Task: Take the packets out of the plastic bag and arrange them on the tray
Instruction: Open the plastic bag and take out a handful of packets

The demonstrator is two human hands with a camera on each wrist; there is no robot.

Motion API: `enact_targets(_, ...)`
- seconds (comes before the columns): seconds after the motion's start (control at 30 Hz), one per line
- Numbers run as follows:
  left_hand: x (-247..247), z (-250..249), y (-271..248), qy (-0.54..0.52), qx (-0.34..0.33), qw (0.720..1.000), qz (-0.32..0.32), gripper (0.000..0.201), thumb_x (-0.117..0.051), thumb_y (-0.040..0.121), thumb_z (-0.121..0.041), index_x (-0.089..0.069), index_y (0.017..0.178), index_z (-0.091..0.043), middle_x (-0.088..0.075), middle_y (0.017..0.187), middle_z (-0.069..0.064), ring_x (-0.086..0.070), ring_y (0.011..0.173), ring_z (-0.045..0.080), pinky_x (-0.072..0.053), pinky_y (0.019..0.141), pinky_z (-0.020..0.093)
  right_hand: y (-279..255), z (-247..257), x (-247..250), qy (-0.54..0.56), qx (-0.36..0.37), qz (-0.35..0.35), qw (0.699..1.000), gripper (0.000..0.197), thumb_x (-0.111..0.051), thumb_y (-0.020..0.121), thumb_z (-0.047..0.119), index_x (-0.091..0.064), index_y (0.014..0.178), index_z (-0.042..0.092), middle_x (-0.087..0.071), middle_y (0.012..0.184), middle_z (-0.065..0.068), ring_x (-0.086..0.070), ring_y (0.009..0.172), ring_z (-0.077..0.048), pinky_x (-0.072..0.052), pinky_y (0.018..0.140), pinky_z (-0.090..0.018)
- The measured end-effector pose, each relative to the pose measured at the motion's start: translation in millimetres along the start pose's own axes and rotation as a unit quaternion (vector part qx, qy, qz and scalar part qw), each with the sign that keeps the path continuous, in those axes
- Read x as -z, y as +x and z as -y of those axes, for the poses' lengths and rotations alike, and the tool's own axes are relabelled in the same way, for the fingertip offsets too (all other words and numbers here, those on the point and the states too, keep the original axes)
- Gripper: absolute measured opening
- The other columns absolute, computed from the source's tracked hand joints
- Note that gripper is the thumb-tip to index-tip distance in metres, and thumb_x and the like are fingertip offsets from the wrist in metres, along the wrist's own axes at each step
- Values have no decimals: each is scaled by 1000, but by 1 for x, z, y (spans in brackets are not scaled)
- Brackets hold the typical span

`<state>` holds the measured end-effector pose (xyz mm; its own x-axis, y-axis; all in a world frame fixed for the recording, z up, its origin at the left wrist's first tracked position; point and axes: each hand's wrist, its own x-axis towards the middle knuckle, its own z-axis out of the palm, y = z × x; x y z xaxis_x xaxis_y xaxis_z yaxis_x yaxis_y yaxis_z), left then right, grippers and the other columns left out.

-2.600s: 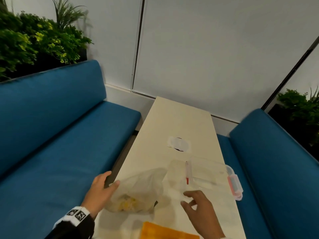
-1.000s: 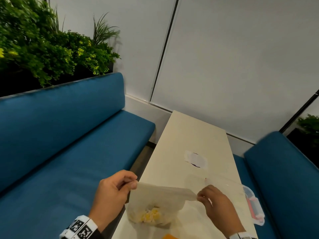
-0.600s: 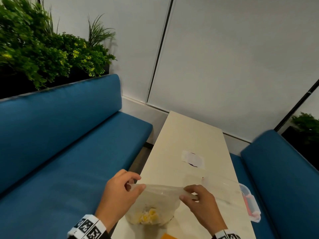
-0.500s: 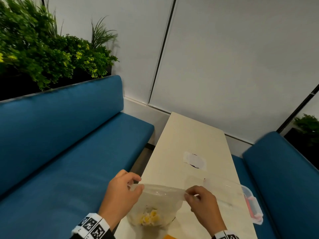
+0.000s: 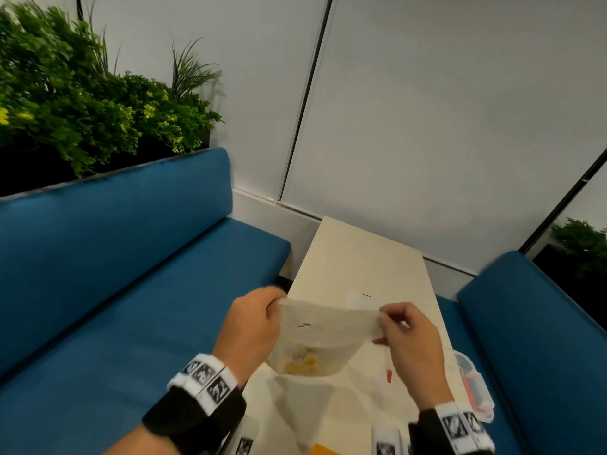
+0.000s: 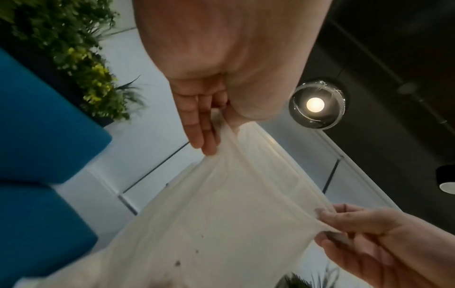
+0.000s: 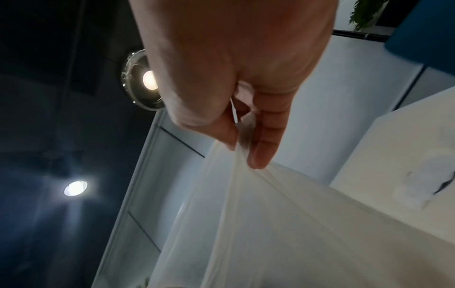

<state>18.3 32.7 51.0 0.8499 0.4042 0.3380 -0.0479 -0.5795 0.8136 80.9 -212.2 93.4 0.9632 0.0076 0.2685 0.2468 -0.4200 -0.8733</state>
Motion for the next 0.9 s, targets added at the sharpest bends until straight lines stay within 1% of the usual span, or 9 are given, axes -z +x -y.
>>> enact_targets(0.1, -19, 40, -53, -18, 94, 992, 77, 20, -62, 96, -17, -73, 90, -33, -71, 78, -20, -65, 75, -3, -49, 64, 13, -48, -54, -3, -116, -34, 20, 992, 29, -72, 81, 1, -62, 75, 27, -68, 71, 8, -66, 67, -6, -50, 59, -15)
enact_targets(0.17, -31, 63, -80, -94, 215, 964, 127, 21, -64, 93, -9, -76, 93, -27, -76, 78, -14, -68, 71, 0, -59, 70, 27, -76, -89, -10, -172, -51, 39, 983, 46, -78, 71, -1, -59, 74, 42, -63, 68, 6, -62, 72, 5, -45, 62, -6)
enact_targets(0.27, -41, 78, -95, -331, 426, 825, 168, 20, -56, 98, 4, -71, 109, -2, -79, 90, 15, -74, 78, 24, -61, 65, 37, -94, -124, -21, -125, -117, 45, 984, 68, -83, 59, -6, -57, 61, 56, -53, 75, 5, -57, 77, 11, -40, 68, 1)
enact_targets(0.33, -45, 77, -93, -444, 481, 737, 170, 23, -50, 102, 4, -66, 119, 3, -76, 99, 24, -75, 79, 30, -62, 62, 37, -97, -130, -27, -121, -141, 21, 982, 67, -84, 59, -7, -58, 55, 54, -49, 77, 3, -57, 77, 9, -40, 68, 1)
enact_targets(0.4, -49, 75, -91, -496, 496, 692, 172, 25, -47, 103, 3, -64, 122, 4, -75, 102, 24, -76, 79, 32, -63, 59, 40, -98, -129, -28, -134, -175, -1, 975, 59, -84, 63, -5, -60, 49, 47, -50, 77, 1, -59, 63, -2, -40, 67, -1)
enact_targets(0.5, -49, 68, -89, -518, 503, 661, 205, 29, -54, 97, 2, -66, 123, 4, -74, 111, 24, -74, 87, 36, -64, 63, 46, -92, -125, -17, -86, -258, -28, 962, 34, -80, 73, -4, -69, 55, 23, -64, 72, -9, -61, 51, -12, -54, 62, -16)
enact_targets(0.63, -48, 70, -92, -497, 523, 639, 265, 43, -54, 83, 0, -62, 125, 4, -65, 67, 18, -58, 43, 31, -50, 42, 35, -84, -111, -12, 150, -389, -22, 909, 6, -67, 80, -19, -69, 80, -13, -71, 72, -27, -72, 65, -27, -59, 53, -29)
enact_targets(0.73, -49, 74, -92, -475, 539, 641, 270, 47, -59, 81, -13, -66, 125, 3, -68, 76, 19, -61, 55, 32, -49, 49, 33, -83, -108, -17, 290, -439, -7, 850, 10, -56, 87, -19, -63, 95, -19, -70, 87, -34, -69, 80, -43, -62, 57, -42)
enact_targets(0.9, -46, 77, -83, -507, 546, 637, 200, 39, -55, 101, -31, -67, 123, -2, -76, 97, 20, -74, 75, 35, -59, 61, 39, -82, -106, -22, 356, -472, 50, 805, 16, -48, 97, -10, -60, 107, -12, -70, 94, -29, -70, 73, -39, -61, 55, -46)
